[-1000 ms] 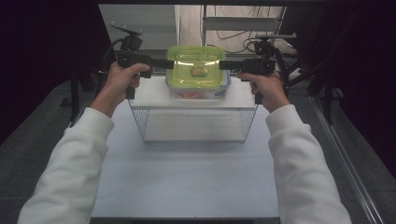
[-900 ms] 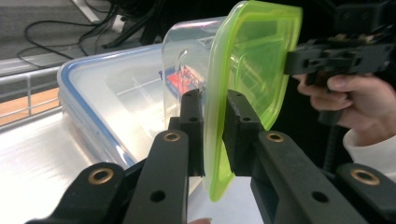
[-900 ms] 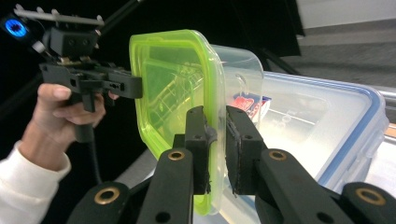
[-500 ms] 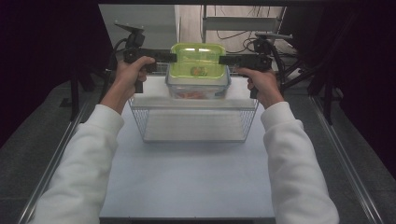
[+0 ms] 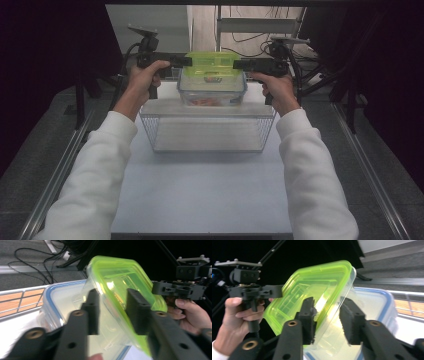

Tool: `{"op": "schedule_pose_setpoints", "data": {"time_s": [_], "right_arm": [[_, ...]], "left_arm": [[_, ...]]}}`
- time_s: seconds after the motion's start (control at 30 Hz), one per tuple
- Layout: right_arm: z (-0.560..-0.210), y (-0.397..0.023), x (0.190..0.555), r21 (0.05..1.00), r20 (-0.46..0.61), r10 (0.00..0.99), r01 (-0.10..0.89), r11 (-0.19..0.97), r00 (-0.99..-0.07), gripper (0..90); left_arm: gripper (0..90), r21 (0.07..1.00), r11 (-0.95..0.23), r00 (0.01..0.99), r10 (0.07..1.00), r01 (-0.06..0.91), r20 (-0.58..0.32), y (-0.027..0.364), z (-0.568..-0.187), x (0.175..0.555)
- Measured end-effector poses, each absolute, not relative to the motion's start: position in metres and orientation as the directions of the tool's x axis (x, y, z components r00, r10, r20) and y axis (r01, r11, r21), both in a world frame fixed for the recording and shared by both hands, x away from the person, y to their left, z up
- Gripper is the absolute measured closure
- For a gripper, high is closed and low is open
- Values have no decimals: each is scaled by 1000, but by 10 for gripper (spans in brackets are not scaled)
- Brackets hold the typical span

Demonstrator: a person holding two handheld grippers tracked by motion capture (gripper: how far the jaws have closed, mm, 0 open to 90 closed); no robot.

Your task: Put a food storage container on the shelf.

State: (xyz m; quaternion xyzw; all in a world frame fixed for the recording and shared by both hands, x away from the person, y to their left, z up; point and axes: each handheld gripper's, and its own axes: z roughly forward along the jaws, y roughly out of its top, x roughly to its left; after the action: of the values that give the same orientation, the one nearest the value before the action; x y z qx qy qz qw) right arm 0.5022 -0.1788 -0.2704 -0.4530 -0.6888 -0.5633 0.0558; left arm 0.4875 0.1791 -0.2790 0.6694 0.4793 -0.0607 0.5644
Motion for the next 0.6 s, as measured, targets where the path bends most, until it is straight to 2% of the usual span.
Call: {"op": "schedule_pose_setpoints", "data": {"time_s": [0.07,0.17,0.23,0.33,0.6], "right_arm": [[-271,-179,502,720,594,562,692,-51,-576,570],[-271,-181,501,723,602,551,688,-68,-578,513],[-269,-182,499,724,605,550,685,-80,-576,482],[-266,-186,495,735,604,538,672,-90,-588,457],[-260,-200,478,762,582,511,644,-69,-633,419]], "left_arm": [[494,706,98,537,578,701,-614,179,-279,487],[350,714,104,541,579,693,-610,179,-277,487],[297,720,107,542,585,686,-604,180,-276,486],[265,733,89,554,595,675,-582,181,-271,480],[250,775,50,604,596,630,-529,184,-262,450]]}}
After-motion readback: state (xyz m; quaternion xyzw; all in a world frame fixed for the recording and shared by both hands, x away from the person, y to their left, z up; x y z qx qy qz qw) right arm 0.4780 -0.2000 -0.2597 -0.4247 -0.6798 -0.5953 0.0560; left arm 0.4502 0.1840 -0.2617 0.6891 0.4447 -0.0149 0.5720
